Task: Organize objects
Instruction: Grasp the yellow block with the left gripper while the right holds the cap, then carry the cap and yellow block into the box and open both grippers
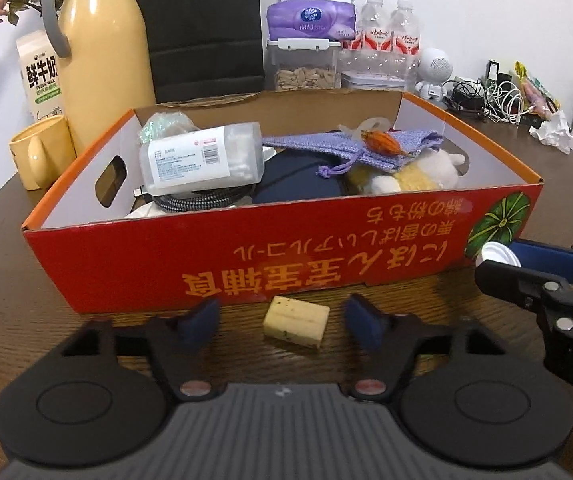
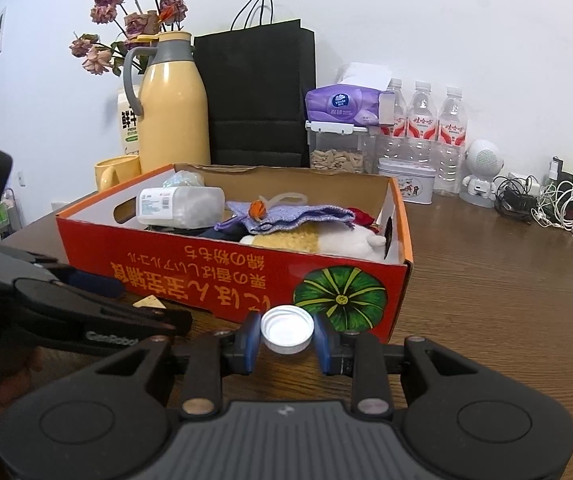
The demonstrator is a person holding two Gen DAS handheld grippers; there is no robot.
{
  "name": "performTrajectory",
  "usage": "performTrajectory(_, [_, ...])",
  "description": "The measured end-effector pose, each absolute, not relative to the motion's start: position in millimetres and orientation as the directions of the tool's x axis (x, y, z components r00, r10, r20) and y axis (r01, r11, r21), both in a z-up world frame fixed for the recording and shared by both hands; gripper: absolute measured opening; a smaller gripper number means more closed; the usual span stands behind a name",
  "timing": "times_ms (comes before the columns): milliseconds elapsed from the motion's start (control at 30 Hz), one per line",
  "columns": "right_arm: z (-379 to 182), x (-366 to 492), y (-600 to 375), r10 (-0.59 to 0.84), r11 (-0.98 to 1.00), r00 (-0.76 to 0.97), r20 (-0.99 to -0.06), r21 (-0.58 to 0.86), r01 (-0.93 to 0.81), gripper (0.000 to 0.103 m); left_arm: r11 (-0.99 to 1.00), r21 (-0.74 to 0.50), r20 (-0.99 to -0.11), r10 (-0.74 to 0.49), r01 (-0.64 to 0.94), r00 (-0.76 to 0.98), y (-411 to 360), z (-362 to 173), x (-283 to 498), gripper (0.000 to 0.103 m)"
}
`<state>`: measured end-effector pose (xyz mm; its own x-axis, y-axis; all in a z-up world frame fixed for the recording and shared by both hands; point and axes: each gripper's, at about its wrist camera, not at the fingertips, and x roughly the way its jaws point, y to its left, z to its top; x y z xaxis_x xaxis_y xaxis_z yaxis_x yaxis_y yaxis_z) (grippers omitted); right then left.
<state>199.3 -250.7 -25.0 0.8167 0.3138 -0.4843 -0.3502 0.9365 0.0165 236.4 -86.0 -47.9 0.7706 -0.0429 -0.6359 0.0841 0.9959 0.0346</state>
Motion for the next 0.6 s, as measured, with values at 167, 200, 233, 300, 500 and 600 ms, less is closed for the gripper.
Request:
performTrajectory(167, [-25, 199, -250, 0.312, 0.937, 0.817, -0.485, 0.013, -0.349, 0.027, 0.994, 0.037, -0.622, -0.059, 0.104, 0.781, -90, -47, 229, 0.034])
performTrajectory(200, [-26, 198, -250, 0.312, 0.937, 0.818, -0.484, 0.012, -0.35, 0.027, 0.994, 0.032, -0.622, -0.065, 0.108, 0.78, -90, -46, 228, 0.034])
performTrajectory(233, [-26, 198, -249, 0.312, 0.937, 0.818, -0.483, 0.011, -0.35, 0.027, 0.994, 0.028, -0.622, -0.067, 0.108, 0.78, -89, -46, 227, 0.034])
performTrajectory(300, [-26, 197, -249, 0.312, 0.936, 0.82, -0.481, 0.008, -0.352, 0.027, 0.994, 0.02, -0.621, -0.074, 0.11, 0.781, -88, -46, 226, 0.034])
performTrajectory(500, [-23, 193, -249, 0.316, 0.935, 0.83, -0.459, 0.003, -0.354, 0.027, 0.993, -0.004, -0.59, -0.096, 0.116, 0.802, -83, -39, 213, 0.034])
performTrajectory(600, [-20, 191, -249, 0.315, 0.935, 0.837, -0.447, -0.002, -0.354, 0.027, 0.993, -0.018, -0.564, -0.109, 0.119, 0.819, -79, -31, 203, 0.034])
